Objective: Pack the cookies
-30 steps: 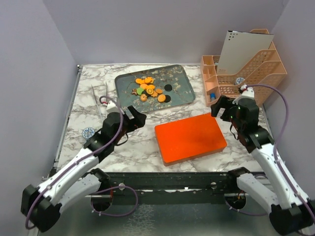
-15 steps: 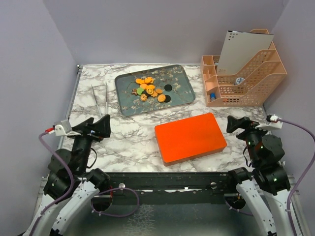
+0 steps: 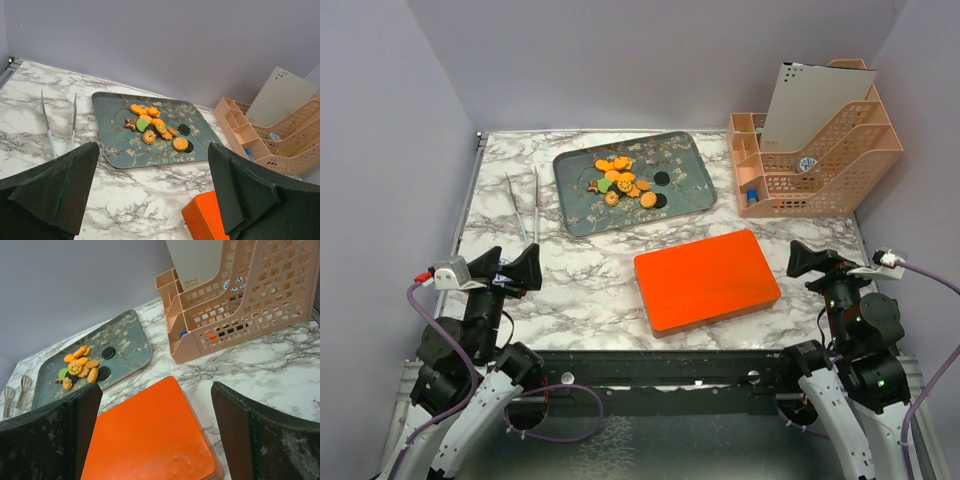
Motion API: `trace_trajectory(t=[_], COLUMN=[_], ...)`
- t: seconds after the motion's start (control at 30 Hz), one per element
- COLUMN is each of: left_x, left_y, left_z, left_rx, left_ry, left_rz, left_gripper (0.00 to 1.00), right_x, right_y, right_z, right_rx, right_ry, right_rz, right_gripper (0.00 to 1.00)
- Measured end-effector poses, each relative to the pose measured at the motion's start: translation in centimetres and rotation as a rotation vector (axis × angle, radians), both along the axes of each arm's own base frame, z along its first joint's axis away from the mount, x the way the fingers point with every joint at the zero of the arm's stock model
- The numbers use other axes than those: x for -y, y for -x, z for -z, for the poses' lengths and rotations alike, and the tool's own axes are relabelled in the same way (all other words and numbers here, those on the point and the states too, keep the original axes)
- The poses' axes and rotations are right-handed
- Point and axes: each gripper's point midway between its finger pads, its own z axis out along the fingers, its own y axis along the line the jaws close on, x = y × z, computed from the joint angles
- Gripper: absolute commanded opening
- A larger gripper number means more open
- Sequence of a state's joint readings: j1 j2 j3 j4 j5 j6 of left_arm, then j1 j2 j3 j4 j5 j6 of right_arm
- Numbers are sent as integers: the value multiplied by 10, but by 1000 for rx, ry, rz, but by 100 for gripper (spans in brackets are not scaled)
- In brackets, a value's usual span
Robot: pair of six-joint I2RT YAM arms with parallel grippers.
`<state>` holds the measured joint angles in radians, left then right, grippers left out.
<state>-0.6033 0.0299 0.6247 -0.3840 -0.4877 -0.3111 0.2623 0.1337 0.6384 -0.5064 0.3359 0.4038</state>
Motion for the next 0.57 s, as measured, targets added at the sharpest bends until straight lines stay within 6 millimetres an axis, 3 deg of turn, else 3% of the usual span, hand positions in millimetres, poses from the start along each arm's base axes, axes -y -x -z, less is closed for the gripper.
trace_trajectory(t=[0.57], left_x=[-3], left_y=[0], left_z=[2], left_rx=[4], left_ry=[-26], left_rz=[-16], left_gripper=[99], right_x=[3], right_y=[0], right_z=[0], right_rx=[1], right_ry=[-8], right_rz=[18], right_gripper=[100])
